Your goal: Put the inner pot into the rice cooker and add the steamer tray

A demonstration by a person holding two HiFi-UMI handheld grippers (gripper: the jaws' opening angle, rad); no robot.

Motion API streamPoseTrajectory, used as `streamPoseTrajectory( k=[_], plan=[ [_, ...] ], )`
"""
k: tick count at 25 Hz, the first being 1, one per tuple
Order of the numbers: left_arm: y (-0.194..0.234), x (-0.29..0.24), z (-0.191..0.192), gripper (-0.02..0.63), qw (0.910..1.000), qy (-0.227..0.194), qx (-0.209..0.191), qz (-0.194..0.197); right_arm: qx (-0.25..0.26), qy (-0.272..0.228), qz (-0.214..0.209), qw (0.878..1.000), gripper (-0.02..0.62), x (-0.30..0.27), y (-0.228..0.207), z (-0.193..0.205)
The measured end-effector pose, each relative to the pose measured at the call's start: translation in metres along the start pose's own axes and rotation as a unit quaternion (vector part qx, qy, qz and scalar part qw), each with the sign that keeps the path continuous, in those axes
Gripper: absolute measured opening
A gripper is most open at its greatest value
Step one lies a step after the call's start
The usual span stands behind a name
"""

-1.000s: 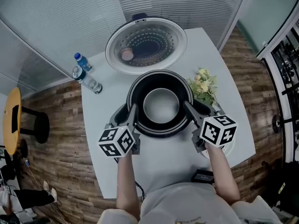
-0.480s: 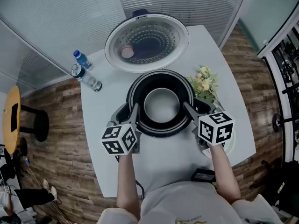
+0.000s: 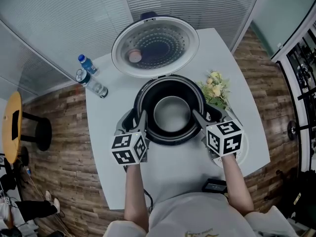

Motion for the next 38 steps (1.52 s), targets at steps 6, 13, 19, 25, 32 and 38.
streamPoseTrajectory(
  k=[6, 13, 19, 25, 32, 38],
  plan=[
    [-0.001, 0.013, -0.002, 0.140, 0.9998, -0.017, 0.003, -0.003, -0.005, -0.015, 0.013, 1.000, 0.178, 0.014, -0.001, 0.000],
    [-0.013, 0.038, -0.001, 0.140, 0.9994, -0.032, 0.008, 0.011, -0.017, -0.028, 0.022, 0.999, 0.178, 0.042, 0.007, 0.005],
    [-0.026, 0.073, 0.008, 0.140, 0.9988, -0.041, 0.010, 0.026, -0.031, -0.034, 0.027, 0.999, 0.178, 0.078, 0.020, 0.023],
    [-0.037, 0.100, 0.015, 0.140, 0.9979, -0.045, 0.002, 0.048, -0.045, -0.044, 0.046, 0.997, 0.178, 0.109, 0.033, 0.041],
    [-0.051, 0.132, 0.037, 0.140, 0.9961, -0.046, 0.004, 0.075, -0.105, -0.058, 0.039, 0.992, 0.178, 0.153, 0.048, 0.073],
    [-0.072, 0.142, 0.060, 0.140, 0.9943, -0.028, 0.007, 0.103, -0.126, -0.055, 0.063, 0.988, 0.178, 0.187, 0.050, 0.103]
  ],
)
Point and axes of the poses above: the fingertips, and each gripper's own axes: x backward along the fingers, y to its left, z out of its underside, the point moved 10 cm from there along x, backward along the fingers, and after that the axes turned 5 degrees about x, right-handed, at the moved point
